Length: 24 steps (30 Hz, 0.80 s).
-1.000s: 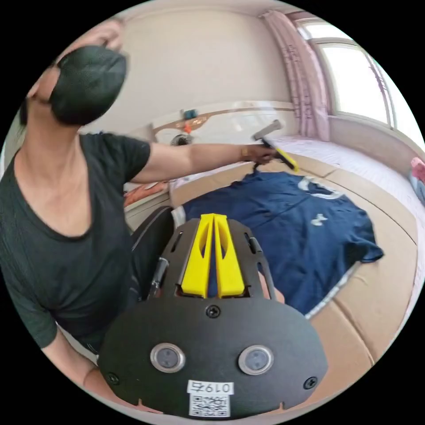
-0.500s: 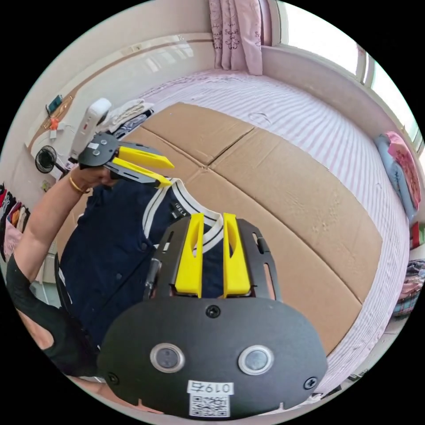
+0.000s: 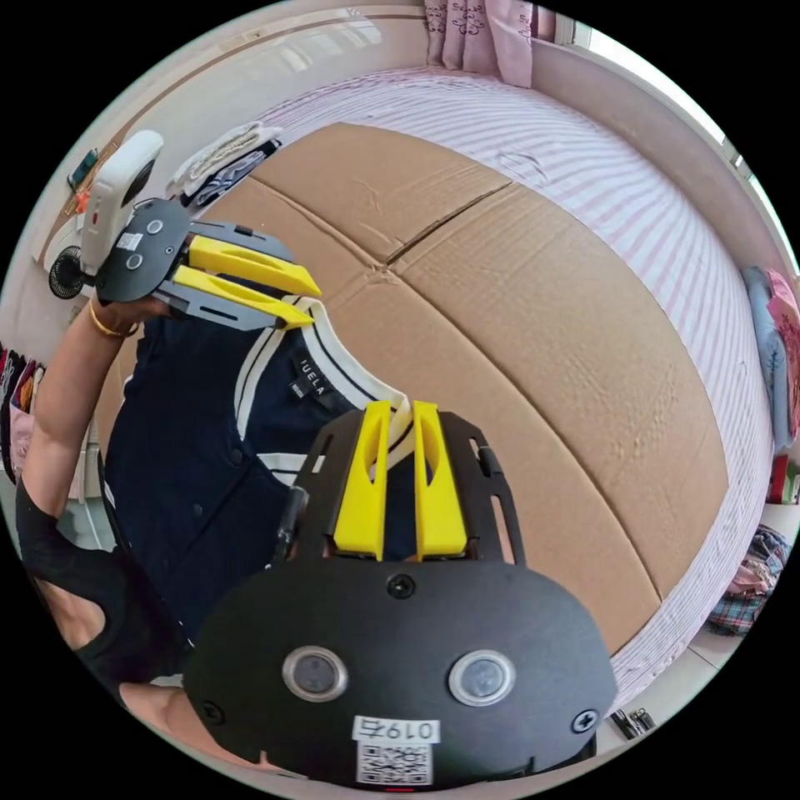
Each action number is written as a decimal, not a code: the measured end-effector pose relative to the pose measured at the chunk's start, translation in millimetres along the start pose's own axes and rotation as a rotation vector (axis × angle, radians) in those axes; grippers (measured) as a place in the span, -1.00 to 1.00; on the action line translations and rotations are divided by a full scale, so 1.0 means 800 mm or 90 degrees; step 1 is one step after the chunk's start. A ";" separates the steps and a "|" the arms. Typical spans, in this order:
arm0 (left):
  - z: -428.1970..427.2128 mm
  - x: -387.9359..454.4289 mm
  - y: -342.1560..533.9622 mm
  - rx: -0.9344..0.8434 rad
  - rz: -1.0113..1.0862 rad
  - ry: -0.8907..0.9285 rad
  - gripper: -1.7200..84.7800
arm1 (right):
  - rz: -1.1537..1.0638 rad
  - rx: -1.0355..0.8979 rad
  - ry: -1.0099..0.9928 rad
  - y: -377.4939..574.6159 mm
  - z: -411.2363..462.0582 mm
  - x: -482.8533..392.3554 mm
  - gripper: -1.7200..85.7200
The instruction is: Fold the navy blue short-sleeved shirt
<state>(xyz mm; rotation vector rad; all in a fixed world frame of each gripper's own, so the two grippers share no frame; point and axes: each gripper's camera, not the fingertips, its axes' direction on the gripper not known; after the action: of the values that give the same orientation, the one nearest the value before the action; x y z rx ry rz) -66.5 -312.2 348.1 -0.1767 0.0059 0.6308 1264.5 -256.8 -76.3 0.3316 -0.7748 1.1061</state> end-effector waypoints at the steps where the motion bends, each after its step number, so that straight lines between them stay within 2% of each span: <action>1: 0.000 0.000 0.001 0.000 0.006 -0.004 -0.86 | -0.008 0.001 0.017 -0.004 -0.009 -0.009 -0.87; 6: -0.005 0.010 0.016 0.005 0.057 -0.102 -0.93 | -0.057 0.018 0.082 -0.014 -0.053 -0.046 -0.97; 15: -0.010 -0.021 0.050 0.024 -0.006 -0.135 -0.94 | -0.004 0.060 0.121 -0.024 -0.116 -0.074 -0.97; 22: -0.023 -0.055 0.072 0.027 -0.073 -0.115 -0.94 | 0.045 0.097 0.091 -0.016 -0.188 -0.069 -0.82; 24: -0.049 -0.073 0.090 0.098 -0.087 -0.092 -0.93 | 0.058 0.124 0.064 -0.002 -0.221 -0.056 -0.79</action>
<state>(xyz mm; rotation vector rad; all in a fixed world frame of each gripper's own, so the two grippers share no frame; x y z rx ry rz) -153.8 -296.1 301.0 0.0185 -0.0961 0.5029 1324.9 -181.8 -230.7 0.4043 -0.5982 1.2791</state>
